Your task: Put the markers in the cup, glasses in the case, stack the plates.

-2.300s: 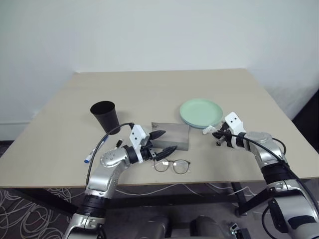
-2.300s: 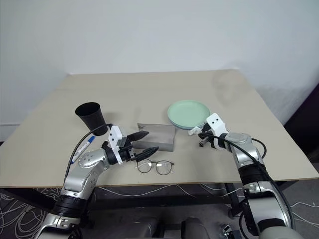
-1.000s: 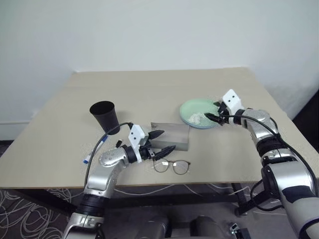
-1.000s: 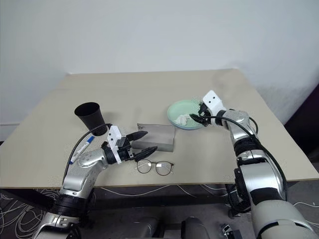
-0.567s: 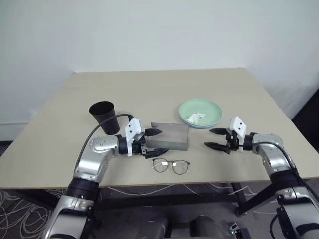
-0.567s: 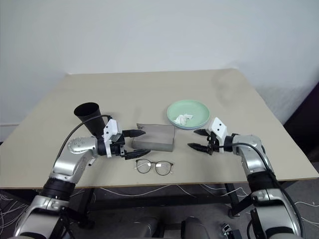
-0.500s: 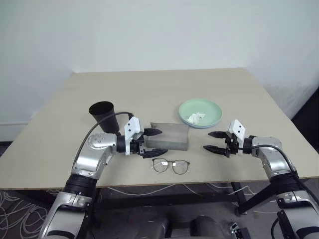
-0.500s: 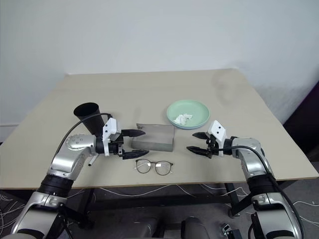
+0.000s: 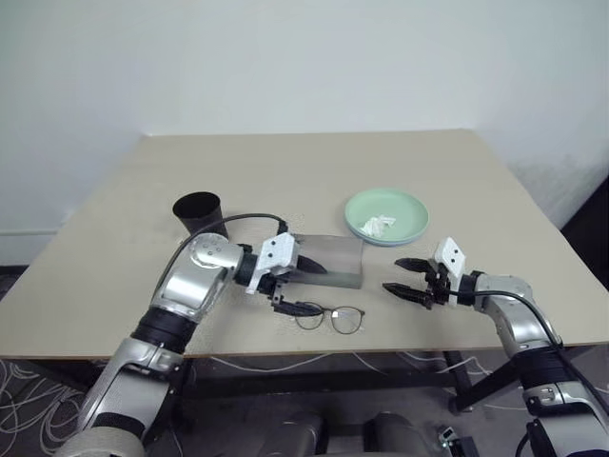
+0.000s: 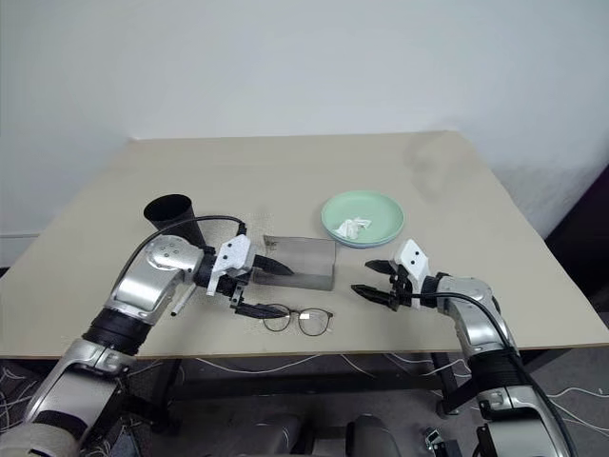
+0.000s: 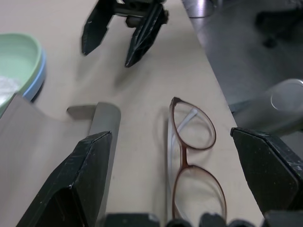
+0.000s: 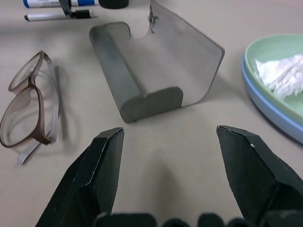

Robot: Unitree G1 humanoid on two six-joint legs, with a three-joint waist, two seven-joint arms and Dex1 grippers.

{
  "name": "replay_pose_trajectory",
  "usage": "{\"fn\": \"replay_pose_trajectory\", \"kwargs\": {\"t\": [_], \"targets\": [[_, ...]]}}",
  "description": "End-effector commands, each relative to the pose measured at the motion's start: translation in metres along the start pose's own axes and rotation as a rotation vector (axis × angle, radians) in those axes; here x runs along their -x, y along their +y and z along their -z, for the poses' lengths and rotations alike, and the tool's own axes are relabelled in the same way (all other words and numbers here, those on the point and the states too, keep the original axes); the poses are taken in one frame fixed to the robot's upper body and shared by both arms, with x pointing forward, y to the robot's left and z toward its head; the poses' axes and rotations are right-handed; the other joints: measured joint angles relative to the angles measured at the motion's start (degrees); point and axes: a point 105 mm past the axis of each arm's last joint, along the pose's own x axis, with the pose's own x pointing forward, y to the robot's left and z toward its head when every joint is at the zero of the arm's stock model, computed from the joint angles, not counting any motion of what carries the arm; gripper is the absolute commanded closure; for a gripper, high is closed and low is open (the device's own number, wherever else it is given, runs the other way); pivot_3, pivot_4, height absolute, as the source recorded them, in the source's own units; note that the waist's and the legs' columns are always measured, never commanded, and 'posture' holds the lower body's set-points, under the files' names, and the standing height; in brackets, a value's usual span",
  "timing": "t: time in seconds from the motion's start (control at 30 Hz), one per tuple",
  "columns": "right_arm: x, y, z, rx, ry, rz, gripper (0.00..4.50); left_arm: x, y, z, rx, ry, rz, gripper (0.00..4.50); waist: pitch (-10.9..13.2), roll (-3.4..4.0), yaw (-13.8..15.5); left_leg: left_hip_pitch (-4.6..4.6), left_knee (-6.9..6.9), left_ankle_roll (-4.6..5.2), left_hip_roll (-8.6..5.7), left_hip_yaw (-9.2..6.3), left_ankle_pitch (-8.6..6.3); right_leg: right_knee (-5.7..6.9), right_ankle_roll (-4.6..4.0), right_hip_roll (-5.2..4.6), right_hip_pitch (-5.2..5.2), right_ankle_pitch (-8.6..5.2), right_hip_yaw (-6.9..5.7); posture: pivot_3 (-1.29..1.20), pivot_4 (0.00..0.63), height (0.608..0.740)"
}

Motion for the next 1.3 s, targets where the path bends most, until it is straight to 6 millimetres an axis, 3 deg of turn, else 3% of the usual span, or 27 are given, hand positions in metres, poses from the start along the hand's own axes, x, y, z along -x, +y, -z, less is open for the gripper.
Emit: {"fn": "replay_pose_trajectory", "kwargs": {"t": [0.03, 0.2, 0.3, 0.4, 1.03, 1.23, 1.3], "targets": [[0.0, -0.002, -0.016, 0.03, -0.058, 0.021, 1.12, -0.002, 0.006, -0.002, -0.078, 0.048, 0.032, 0.23, 0.0, 0.0, -0.1, 0.0, 0.0, 0.0, 0.0, 0.0, 0.0, 0.0, 0.0, 0.0, 0.0, 0.0, 0.01, 0.0, 0.0, 0.738], [-0.002, -0.002, -0.015, 0.025, -0.068, 0.051, 1.12, -0.014, 0.015, 0.002, -0.156, 0.115, 0.075, 0.23, 0.0, -0.04, 0.0, -0.01, 0.04, 0.0, 0.0, 0.0, 0.0, 0.0, 0.01, 0.01, 0.01, 0.01, -0.02, 0.0, 0.0, 0.738], [-0.003, -0.001, -0.015, 0.023, -0.071, 0.058, 1.07, -0.017, 0.016, 0.005, -0.181, 0.134, 0.099, 0.85, 0.0, -0.05, 0.0, -0.03, 0.08, 0.01, 0.0, 0.0, 0.0, -0.02, 0.03, 0.0, 0.03, 0.01, -0.03, 0.0, 0.0, 0.738], [-0.003, 0.0, -0.015, 0.02, -0.076, 0.068, 1.07, -0.022, 0.018, 0.006, -0.196, 0.146, 0.108, 1.88, 0.0, -0.05, -0.1, -0.02, 0.1, 0.02, 0.0, 0.0, -0.01, -0.02, 0.04, 0.0, 0.04, 0.01, -0.03, 0.0, 0.0, 0.738], [-0.002, -0.002, -0.017, 0.024, -0.087, 0.116, 1.07, -0.03, 0.014, 0.013, -0.231, 0.21, 0.181, 1.88, 0.0, -0.07, 0.0, 0.0, 0.23, 0.03, 0.0, -0.05, -0.02, 0.01, 0.07, 0.01, 0.15, 0.03, -0.11, 0.0, 0.0, 0.738], [-0.004, -0.003, -0.017, 0.026, -0.09, 0.125, 1.07, -0.03, 0.013, 0.012, -0.229, 0.213, 0.194, 3.88, 0.0, -0.07, 0.0, 0.01, 0.24, 0.03, 0.0, -0.05, -0.01, 0.01, 0.08, 0.02, 0.17, 0.04, -0.12, 0.0, 0.0, 0.738], [-0.004, -0.004, -0.018, 0.029, -0.091, 0.131, 1.07, -0.029, 0.012, 0.012, -0.228, 0.217, 0.2, 3.88, 0.0, -0.07, 0.0, 0.03, 0.25, 0.04, 0.0, -0.05, -0.02, 0.01, 0.08, 0.02, 0.2, 0.04, -0.12, 0.0, 0.0, 0.738]]}}
